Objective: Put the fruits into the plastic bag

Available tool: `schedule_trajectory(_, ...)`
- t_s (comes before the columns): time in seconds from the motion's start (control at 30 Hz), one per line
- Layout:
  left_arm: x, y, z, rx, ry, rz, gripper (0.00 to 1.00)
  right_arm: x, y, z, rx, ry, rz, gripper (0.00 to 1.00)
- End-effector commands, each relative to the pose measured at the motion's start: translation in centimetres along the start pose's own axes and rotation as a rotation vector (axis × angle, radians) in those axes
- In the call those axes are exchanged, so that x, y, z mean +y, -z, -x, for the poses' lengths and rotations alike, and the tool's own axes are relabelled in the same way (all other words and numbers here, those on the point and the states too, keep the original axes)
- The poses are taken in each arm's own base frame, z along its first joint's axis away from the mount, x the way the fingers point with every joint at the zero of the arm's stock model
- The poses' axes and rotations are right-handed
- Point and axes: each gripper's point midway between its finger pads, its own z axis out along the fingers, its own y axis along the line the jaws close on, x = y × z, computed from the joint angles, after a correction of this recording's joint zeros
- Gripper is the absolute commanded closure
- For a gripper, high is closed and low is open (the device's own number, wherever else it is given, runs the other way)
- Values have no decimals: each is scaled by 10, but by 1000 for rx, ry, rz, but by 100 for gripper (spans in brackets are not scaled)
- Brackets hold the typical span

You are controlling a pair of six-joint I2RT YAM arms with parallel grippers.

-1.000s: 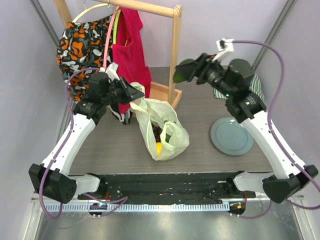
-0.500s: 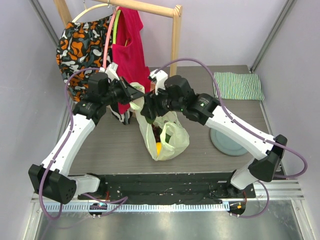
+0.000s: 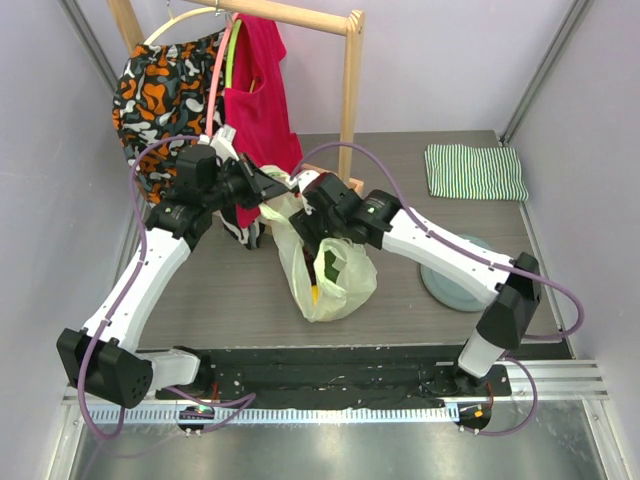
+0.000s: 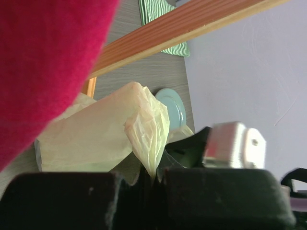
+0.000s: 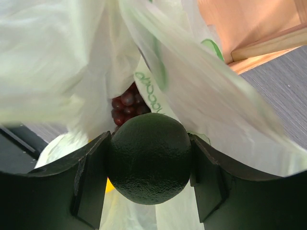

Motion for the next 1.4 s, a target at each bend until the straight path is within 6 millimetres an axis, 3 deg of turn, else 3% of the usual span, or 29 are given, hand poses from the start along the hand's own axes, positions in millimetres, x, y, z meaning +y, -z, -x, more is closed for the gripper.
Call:
schedule_trajectory(0.0, -13, 5, 12, -40, -28, -38, 100, 1, -20, -9, 44, 40, -13, 54)
schedule_trajectory(0.23, -12, 6, 12, -42, -29, -28, 100, -3, -21, -6, 28, 32, -37, 37)
schedule_trajectory(0.27, -12, 6, 12, -42, -29, -28, 100, -3, -19, -5, 17, 31, -41, 22)
schedule_trajectory(0.37, -11, 5, 11, -41, -26, -27, 100, -3, -12, 2, -23, 24, -34, 14)
schedule_trajectory(0.63, -12, 5, 11, -40, -26, -31, 100, 11, -2, 23, -107, -16, 46, 8)
schedule_trajectory(0.8, -11, 5, 10, -38, -25, -26, 100, 24, 16, 46, -179, -33, 122, 6)
schedule_trajectory(1.0, -11, 6, 11, -43, -27, -27, 100, 44, 56, 93, -312, -72, 252, 2)
schedule_trajectory(1.2, -10, 8, 11, -47, -30, -18, 100, 47, 120, 140, -509, -124, 320, 1)
schedule_trajectory(1.27, -9, 8, 12, -52, -27, -10, 100, 47, 145, 148, -559, -145, 351, 0)
schedule_trajectory(1.37, -10, 8, 15, -59, -27, 1, 100, 53, 167, 140, -551, -167, 414, 0)
